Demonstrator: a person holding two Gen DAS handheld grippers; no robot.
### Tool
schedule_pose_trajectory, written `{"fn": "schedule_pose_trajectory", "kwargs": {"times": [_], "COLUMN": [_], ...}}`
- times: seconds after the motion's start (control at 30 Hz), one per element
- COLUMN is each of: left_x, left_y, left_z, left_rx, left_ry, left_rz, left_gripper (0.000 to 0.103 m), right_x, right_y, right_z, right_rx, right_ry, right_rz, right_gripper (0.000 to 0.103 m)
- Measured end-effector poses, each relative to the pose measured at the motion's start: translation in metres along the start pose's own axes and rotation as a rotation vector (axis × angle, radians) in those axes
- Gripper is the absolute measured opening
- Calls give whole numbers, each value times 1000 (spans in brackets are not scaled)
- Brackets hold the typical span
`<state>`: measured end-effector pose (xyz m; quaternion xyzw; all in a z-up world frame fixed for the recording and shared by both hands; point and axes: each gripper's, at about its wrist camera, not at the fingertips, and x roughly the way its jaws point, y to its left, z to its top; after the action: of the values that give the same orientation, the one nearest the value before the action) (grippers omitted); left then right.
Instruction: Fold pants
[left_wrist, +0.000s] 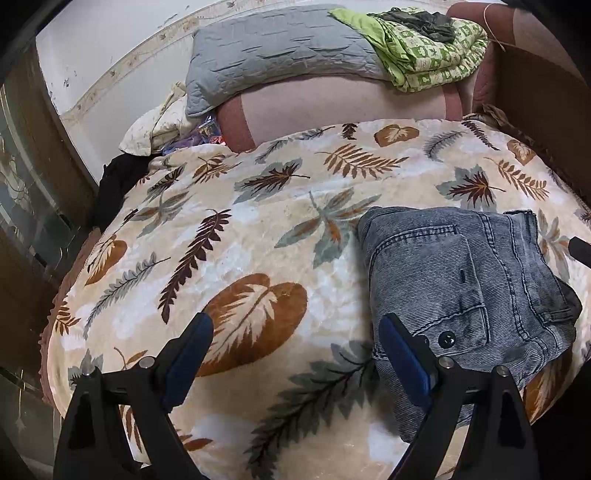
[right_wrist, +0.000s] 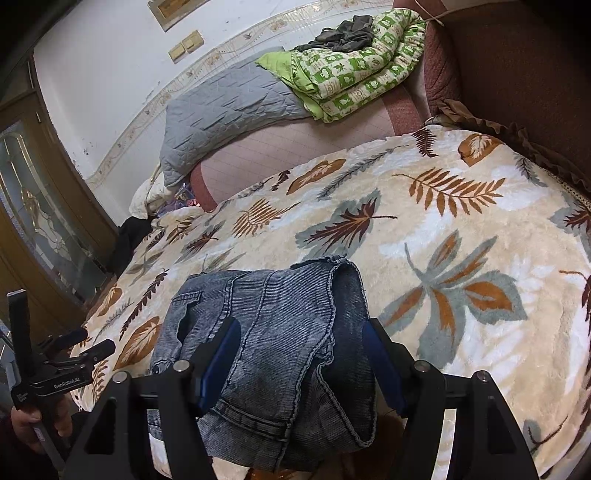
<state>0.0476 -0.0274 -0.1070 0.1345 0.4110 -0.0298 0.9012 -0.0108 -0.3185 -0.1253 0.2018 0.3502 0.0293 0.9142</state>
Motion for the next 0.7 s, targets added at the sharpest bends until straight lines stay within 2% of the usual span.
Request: {"fn": "schedule_pose_trajectory", "kwargs": {"times": [0.7], "left_x": [8], "left_y": [-1], "left_z": [-2], "left_rx": [2], "left_ry": [15], "left_rz": [2], "left_gripper": [91], "right_x": [6], "right_y": [0], "right_z": [0], "right_rx": [-7], "right_ry": [10], "right_rz": [2], "right_gripper": [72]}}
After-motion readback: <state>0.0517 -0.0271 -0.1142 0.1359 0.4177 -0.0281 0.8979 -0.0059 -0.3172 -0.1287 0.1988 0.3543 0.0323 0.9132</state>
